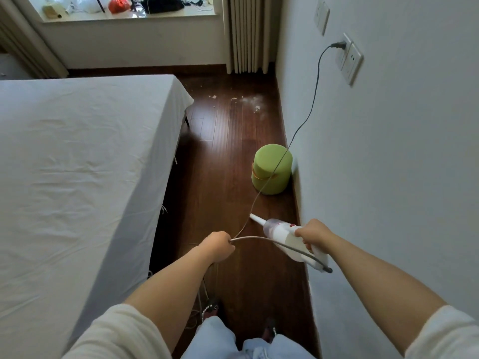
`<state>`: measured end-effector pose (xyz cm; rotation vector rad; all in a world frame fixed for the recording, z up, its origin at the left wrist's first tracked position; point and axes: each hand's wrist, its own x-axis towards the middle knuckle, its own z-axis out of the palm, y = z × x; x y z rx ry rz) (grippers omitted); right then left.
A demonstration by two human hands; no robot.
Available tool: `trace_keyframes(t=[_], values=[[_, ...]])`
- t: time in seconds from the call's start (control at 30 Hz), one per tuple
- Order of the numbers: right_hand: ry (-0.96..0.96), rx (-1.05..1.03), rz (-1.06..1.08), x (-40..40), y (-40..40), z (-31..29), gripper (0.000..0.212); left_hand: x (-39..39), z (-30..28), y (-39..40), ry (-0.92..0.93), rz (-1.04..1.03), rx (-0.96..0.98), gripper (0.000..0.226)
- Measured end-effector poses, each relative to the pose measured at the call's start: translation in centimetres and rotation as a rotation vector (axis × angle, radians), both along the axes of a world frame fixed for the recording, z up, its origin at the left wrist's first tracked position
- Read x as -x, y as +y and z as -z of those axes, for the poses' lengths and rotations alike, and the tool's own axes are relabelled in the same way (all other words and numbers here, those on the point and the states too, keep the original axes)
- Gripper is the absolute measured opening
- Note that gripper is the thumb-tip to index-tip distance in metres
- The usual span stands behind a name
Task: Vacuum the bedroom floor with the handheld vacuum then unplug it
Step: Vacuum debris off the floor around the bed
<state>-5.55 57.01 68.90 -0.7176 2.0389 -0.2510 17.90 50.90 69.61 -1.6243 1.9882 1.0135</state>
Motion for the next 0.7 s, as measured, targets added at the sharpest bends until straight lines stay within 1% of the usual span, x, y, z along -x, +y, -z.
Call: trace_keyframes(t=[0.1, 0.2, 0.33, 0.43, 0.6, 0.7], values=[[0.079, -0.008, -0.044, -0.9, 0.2, 0.2, 0.017, -1.0, -0.1, 0.0, -0.010, -0.015, 0.016, 0.029], [0.124, -0.029, -0.070, -1.3, 0.5, 0.1, 0.026, -1.4, 0.1, 0.2, -0.017, -0.016, 0.017, 0.029], [0.136, -0.010, -0.096, -0.2, 0.4, -2.1, 0.019, -1.1, 0.0, 0.4, -0.011, 0.017, 0.022, 0.030], [0.077, 0.047, -0.086, 1.1, -0.3, -5.2, 0.027, -0.6, -0.1, 0.3, -0.002, 0.044, 0.031, 0.030], [-0.043, 0.104, -0.070, 2.2, -0.9, -9.7, 0.024, 1.2, -0.7, -0.1, 0.028, 0.103, 0.065, 0.030], [-0.091, 0.151, -0.028, 1.8, -1.3, -10.4, 0.022, 1.3, -0.9, -0.4, 0.023, 0.110, 0.093, 0.032]])
